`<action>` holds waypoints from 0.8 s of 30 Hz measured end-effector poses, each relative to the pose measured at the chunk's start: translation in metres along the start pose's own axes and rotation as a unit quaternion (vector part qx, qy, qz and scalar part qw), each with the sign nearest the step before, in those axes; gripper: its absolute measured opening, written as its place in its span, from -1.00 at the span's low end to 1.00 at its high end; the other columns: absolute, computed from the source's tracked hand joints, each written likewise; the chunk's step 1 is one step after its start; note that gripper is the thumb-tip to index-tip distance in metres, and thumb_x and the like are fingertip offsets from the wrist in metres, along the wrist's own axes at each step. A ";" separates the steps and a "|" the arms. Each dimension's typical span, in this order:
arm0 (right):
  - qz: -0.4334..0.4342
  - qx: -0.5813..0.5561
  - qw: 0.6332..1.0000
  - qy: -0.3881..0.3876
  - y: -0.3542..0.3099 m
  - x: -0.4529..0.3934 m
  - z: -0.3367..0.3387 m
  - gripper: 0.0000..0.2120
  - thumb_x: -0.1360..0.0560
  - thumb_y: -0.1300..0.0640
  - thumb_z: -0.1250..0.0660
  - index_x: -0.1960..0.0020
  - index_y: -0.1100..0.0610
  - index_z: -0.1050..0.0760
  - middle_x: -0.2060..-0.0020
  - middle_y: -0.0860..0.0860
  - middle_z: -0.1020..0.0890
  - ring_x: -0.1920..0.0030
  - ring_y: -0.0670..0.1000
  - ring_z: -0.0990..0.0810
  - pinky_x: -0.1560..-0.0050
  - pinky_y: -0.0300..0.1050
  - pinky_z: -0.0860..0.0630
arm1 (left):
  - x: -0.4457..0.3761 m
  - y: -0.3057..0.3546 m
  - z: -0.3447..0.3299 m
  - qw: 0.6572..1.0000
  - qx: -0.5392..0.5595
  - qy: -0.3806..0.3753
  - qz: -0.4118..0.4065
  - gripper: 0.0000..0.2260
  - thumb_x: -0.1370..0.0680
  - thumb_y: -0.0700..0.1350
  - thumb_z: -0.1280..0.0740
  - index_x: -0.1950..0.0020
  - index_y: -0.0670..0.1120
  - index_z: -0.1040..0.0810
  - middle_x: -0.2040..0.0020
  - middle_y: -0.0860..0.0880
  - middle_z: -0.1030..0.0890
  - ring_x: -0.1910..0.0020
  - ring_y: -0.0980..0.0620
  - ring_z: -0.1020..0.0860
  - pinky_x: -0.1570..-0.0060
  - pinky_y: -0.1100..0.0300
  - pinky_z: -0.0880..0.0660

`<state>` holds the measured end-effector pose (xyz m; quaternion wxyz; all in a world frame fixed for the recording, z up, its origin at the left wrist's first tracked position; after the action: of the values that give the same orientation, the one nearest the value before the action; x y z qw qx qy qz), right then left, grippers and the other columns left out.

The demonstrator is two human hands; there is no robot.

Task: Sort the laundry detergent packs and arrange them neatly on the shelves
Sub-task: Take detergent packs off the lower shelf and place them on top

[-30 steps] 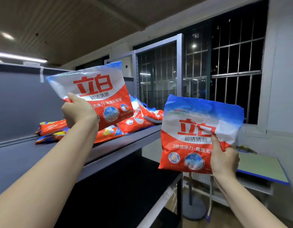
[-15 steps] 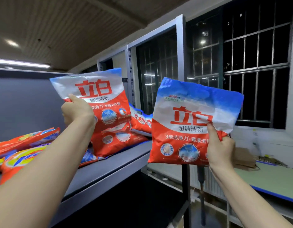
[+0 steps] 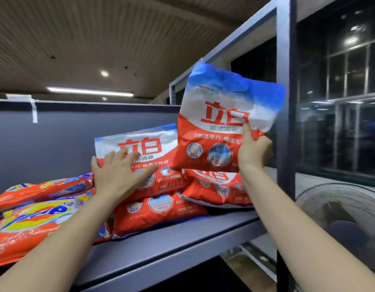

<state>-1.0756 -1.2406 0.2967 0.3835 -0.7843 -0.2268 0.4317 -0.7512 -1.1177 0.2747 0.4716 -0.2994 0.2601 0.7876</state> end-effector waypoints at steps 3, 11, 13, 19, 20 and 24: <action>0.014 0.188 0.974 -0.123 0.029 0.007 -0.056 -0.22 -0.43 0.04 -0.44 -0.49 0.23 -0.11 -0.44 0.16 -0.25 -0.33 0.19 -0.34 -0.24 0.03 -0.35 | -0.001 -0.007 -0.001 0.999 -0.041 -0.021 0.015 -0.10 -0.20 0.62 0.24 -0.36 0.26 -0.37 -0.45 0.09 -0.33 -0.44 -0.02 -0.23 -0.38 -0.25 0.01; 0.089 0.307 0.883 -0.343 0.068 0.043 -0.102 -0.42 -0.49 -0.38 -0.02 -0.29 -0.05 -0.46 -0.33 0.01 -0.44 -0.39 0.13 -0.24 -0.41 0.19 -0.12 | -0.015 -0.005 -0.006 0.992 -0.099 -0.008 0.075 -0.28 -0.38 0.52 0.01 -0.34 0.12 -0.44 -0.30 0.00 -0.47 -0.31 -0.06 -0.36 -0.21 -0.09 -0.26; 0.111 0.275 0.880 -0.371 0.063 0.052 -0.103 -0.42 -0.42 -0.45 -0.06 -0.29 -0.15 -0.41 -0.34 -0.08 -0.43 -0.38 0.08 -0.30 -0.39 0.30 -0.01 | -0.014 -0.002 -0.005 0.990 -0.122 0.010 0.077 -0.31 -0.42 0.48 -0.01 -0.27 0.03 -0.50 -0.21 -0.05 -0.52 -0.24 -0.09 -0.41 -0.14 -0.06 -0.30; 0.091 0.294 0.851 -0.425 0.067 0.056 -0.099 -0.51 -0.52 -0.33 -0.02 -0.39 -0.21 -0.31 -0.38 -0.06 -0.41 -0.43 0.11 -0.26 -0.39 0.37 0.11 | 0.001 -0.004 -0.014 0.996 -0.058 -0.055 0.044 -0.53 -0.60 0.21 0.07 -0.39 0.07 -0.38 -0.25 -0.10 -0.51 -0.23 -0.15 -0.46 -0.22 -0.02 -0.33; 0.093 0.285 0.855 -0.423 0.065 0.056 -0.097 -0.52 -0.53 -0.30 -0.05 -0.40 -0.18 -0.32 -0.38 -0.06 -0.41 -0.42 0.11 -0.27 -0.43 0.34 0.05 | 0.004 -0.004 -0.012 0.996 -0.036 -0.059 0.051 -0.52 -0.60 0.21 0.05 -0.37 0.03 -0.40 -0.28 -0.11 -0.51 -0.26 -0.15 -0.44 -0.26 -0.04 -0.29; 0.112 0.224 0.882 -0.398 0.053 0.062 -0.083 -0.57 -0.52 -0.09 -0.23 -0.35 0.03 -0.42 -0.31 0.05 -0.49 -0.32 0.11 -0.41 -0.32 0.02 -0.31 | 0.019 0.004 0.004 0.996 0.017 -0.039 0.079 -0.55 -0.58 0.18 -0.10 -0.30 -0.09 -0.45 -0.28 -0.15 -0.51 -0.25 -0.19 -0.44 -0.23 -0.05 -0.33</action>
<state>-0.9707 -1.2636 0.2509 0.3754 -0.4595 -0.1680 0.7872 -0.7631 -1.1060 0.2644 0.4228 -0.2390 0.2779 0.8288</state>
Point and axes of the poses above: each hand's wrist, its own x-axis away from the middle knuckle, its own z-axis out of the back of the hand, y = z × x, the point moved 7 cm from there along -x, towards the middle knuckle
